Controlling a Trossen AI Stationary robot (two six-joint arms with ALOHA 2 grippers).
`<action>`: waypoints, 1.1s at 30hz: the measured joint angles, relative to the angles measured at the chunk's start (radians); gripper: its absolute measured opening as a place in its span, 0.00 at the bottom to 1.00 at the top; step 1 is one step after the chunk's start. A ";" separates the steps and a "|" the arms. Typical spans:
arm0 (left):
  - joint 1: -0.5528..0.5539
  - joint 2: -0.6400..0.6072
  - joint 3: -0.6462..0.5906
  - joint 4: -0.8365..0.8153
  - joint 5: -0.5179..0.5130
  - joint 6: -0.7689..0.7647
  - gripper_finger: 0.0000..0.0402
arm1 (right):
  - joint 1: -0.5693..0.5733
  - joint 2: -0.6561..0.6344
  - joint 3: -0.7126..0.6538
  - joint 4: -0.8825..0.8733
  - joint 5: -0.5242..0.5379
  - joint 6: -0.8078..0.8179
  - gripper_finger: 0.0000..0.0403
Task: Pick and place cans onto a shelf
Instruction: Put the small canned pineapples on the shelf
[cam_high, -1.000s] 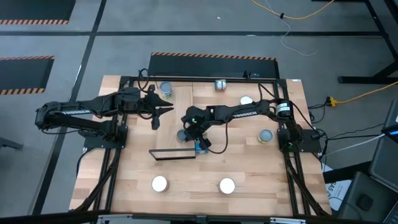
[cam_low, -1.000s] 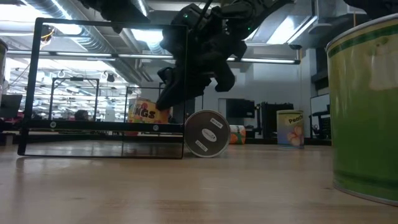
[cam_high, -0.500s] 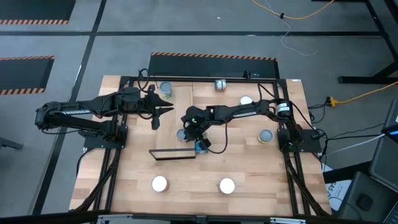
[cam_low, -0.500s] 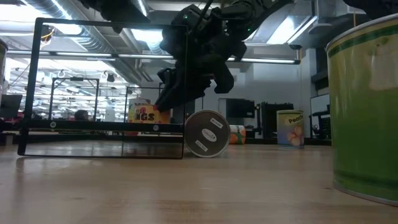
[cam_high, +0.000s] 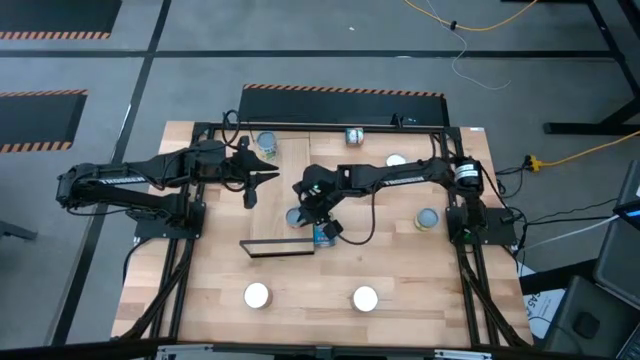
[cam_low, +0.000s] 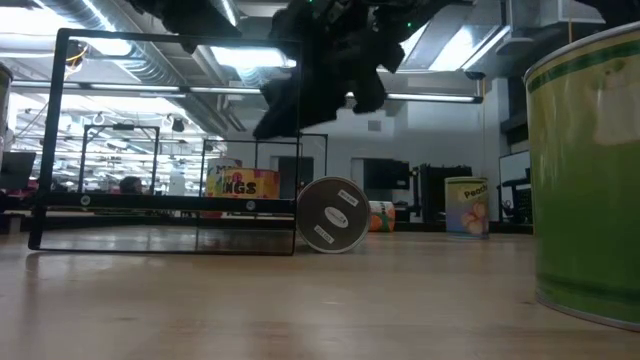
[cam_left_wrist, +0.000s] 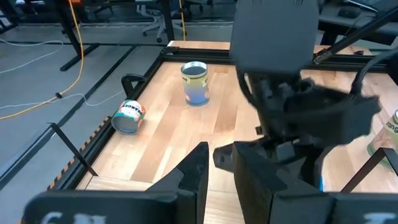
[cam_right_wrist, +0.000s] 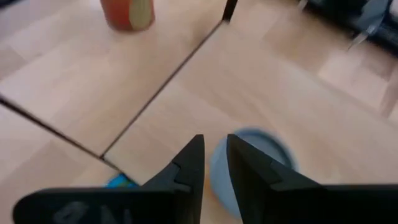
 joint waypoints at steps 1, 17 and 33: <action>0.000 0.000 0.000 -0.001 0.005 0.000 0.17 | 0.001 -0.009 0.000 -0.008 -0.007 0.000 0.18; -0.043 0.114 0.000 0.011 0.119 0.002 0.17 | 0.023 -0.367 0.000 -0.369 0.010 0.056 0.18; -0.157 0.367 0.000 0.151 0.117 -0.021 0.19 | 0.004 -0.857 -0.560 -0.082 0.109 0.317 0.18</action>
